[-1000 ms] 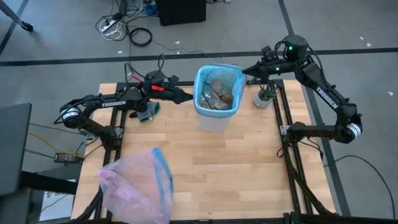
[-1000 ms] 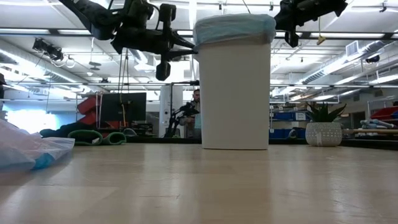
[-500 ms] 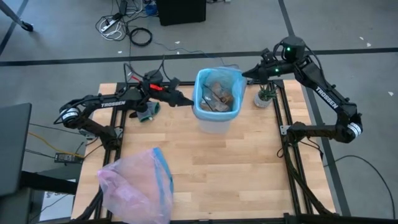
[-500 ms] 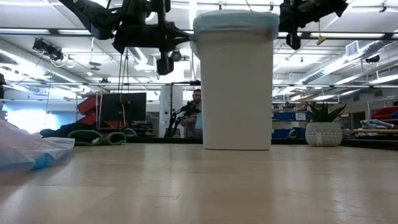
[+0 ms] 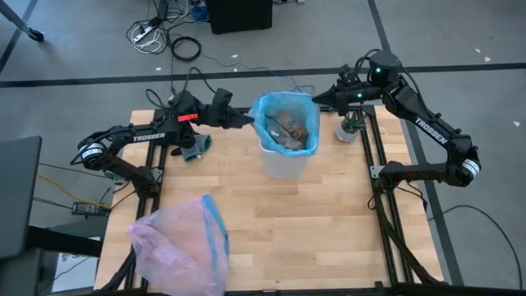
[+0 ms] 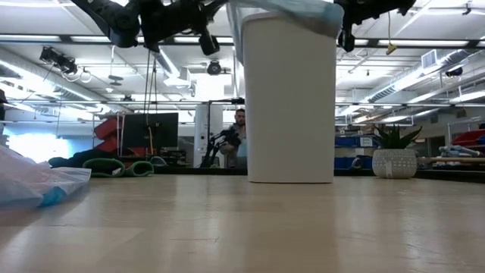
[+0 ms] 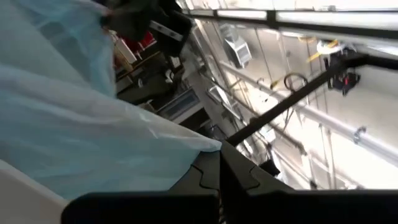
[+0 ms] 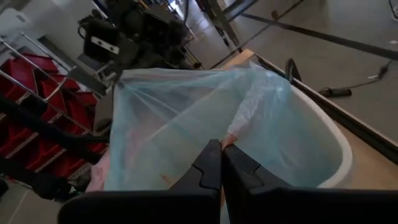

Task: Place trash/remove bag and relplace
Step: Remove the trash bag from the trash bin

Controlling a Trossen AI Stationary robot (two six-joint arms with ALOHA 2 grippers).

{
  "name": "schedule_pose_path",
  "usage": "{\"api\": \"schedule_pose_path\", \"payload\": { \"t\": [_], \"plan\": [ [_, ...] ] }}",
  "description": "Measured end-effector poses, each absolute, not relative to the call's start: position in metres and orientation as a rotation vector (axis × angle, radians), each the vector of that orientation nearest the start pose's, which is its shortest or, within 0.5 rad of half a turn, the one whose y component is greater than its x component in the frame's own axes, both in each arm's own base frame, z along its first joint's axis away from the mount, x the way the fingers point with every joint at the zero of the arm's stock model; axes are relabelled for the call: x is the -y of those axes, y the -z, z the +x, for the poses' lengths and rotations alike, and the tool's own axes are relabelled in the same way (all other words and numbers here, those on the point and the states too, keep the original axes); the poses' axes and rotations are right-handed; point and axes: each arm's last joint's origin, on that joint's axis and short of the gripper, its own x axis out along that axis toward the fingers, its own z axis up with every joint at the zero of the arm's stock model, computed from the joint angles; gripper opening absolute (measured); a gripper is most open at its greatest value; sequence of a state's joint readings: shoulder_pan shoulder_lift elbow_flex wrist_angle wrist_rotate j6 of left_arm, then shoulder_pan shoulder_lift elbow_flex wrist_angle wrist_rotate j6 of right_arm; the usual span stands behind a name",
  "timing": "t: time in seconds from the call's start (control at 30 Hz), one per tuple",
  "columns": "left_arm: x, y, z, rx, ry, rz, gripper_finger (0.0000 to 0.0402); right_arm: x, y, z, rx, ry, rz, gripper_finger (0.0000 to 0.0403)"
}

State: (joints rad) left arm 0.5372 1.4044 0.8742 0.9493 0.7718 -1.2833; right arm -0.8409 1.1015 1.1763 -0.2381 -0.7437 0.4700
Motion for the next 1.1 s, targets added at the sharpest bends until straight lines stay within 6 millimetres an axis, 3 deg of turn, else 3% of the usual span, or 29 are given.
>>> {"api": "schedule_pose_path", "payload": {
  "t": [0.2,0.57,0.63,0.77,0.97,1.03,1.1],
  "plan": [
    [-0.136,-0.338,0.267,0.181,0.389,-1.010,0.0000,0.153,-0.427,0.171,0.087,0.024,0.536,0.0000],
    [-0.127,-0.413,0.267,0.344,0.508,-0.783,0.0000,0.146,-0.446,0.172,0.236,-0.055,0.506,0.0000],
    [-0.129,-0.410,0.271,0.280,0.465,-0.783,0.0000,0.144,-0.448,0.172,0.250,-0.059,0.502,0.0000],
    [-0.134,-0.386,0.284,0.100,0.326,-0.950,0.0000,0.144,-0.447,0.175,0.254,-0.068,0.539,0.0000],
    [-0.131,-0.377,0.288,-0.045,0.240,-0.983,0.0000,0.138,-0.454,0.170,0.292,-0.062,0.518,0.0000],
    [-0.130,-0.375,0.291,-0.029,0.220,-1.002,0.0000,0.141,-0.447,0.173,0.245,-0.037,0.560,0.0000],
    [-0.122,-0.392,0.291,0.112,0.322,-0.960,0.0000,0.142,-0.442,0.175,0.214,-0.015,0.574,0.0000]
  ]
}}
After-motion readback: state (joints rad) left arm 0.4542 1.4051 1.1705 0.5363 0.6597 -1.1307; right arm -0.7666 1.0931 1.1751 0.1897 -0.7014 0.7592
